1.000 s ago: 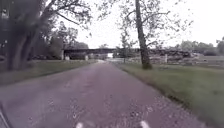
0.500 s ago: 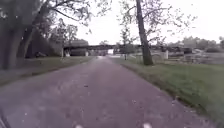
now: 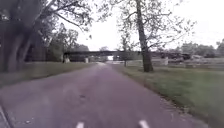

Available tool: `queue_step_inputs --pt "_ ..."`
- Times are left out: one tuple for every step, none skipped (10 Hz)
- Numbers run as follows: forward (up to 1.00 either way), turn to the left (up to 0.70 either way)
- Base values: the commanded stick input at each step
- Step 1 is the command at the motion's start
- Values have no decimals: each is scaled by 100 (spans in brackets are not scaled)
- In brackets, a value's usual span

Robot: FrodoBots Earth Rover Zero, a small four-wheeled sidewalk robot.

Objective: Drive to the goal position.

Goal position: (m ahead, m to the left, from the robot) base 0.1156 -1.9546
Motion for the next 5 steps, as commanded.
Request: queue_step_inputs --pt "70 0" --pt "70 0" --pt "70 8" --pt "70 16" --pt "70 24"
